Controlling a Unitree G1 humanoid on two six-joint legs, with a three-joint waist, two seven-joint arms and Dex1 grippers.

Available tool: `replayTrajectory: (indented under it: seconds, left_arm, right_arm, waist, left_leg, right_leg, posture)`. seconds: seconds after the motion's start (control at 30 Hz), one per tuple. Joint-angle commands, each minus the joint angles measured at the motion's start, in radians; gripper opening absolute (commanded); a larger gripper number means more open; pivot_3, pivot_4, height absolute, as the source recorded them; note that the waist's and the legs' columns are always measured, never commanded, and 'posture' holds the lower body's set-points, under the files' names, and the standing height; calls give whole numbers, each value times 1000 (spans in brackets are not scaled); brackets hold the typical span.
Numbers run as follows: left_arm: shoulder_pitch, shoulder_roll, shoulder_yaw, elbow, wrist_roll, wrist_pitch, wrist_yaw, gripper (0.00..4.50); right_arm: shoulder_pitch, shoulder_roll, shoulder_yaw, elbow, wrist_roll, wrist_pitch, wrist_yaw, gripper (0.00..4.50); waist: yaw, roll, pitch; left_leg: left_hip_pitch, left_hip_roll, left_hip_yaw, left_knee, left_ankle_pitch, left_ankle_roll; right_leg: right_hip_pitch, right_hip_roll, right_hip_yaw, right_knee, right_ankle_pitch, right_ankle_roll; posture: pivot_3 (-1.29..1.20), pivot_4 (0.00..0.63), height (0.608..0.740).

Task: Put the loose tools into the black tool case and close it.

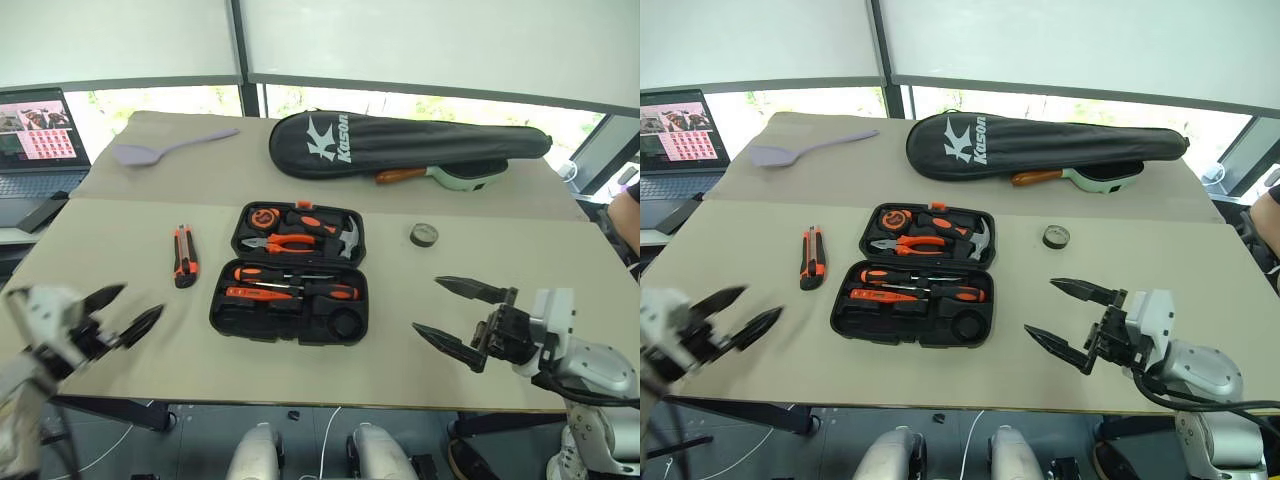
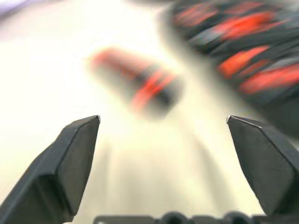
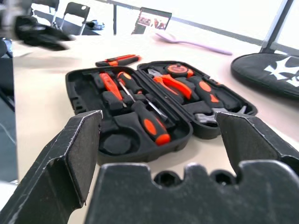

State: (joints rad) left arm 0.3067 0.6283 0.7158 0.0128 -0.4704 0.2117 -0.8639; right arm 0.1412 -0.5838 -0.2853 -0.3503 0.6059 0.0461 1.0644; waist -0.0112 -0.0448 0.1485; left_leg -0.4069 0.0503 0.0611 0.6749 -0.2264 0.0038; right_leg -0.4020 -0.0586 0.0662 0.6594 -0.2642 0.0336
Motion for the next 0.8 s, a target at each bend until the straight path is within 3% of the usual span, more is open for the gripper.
replayTrajectory:
  seconds: [0.03,0.27,0.43,0.8]
  left_arm:
    - [12,0,75,-30,-23,64,116,4482]
    - [-137,21,9,-195,-158,425,339,4482]
    - [-505,31,-131,-159,-153,698,588,4482]
    - [-837,-10,-440,142,47,757,687,4482]
  right_arm:
    - [-11,6,-34,-44,101,31,-12,4500]
    - [-113,63,67,-153,64,26,-117,4500]
    - [-267,46,137,-190,102,128,-187,4500]
    - [-433,19,191,-159,132,250,-171,4500]
  waist:
    - [14,0,0]
    - [22,0,0]
    - [21,-1,0]
    - [-3,-2,0]
  left_leg:
    - [0,0,0,0,0,0]
    - [2,1,0,0,0,-1]
    - [0,-1,-1,1,0,0]
    - [-4,-3,-2,-6,0,-1]
  right_leg:
    - [-1,0,-1,0,0,0]
    - [-1,-1,-3,-1,0,-1]
    - [1,0,-3,1,0,-1]
    - [-4,3,0,-2,1,0]
  posture:
    - [0,150,740]
    - [0,150,740]
    - [0,150,740]
    - [0,150,740]
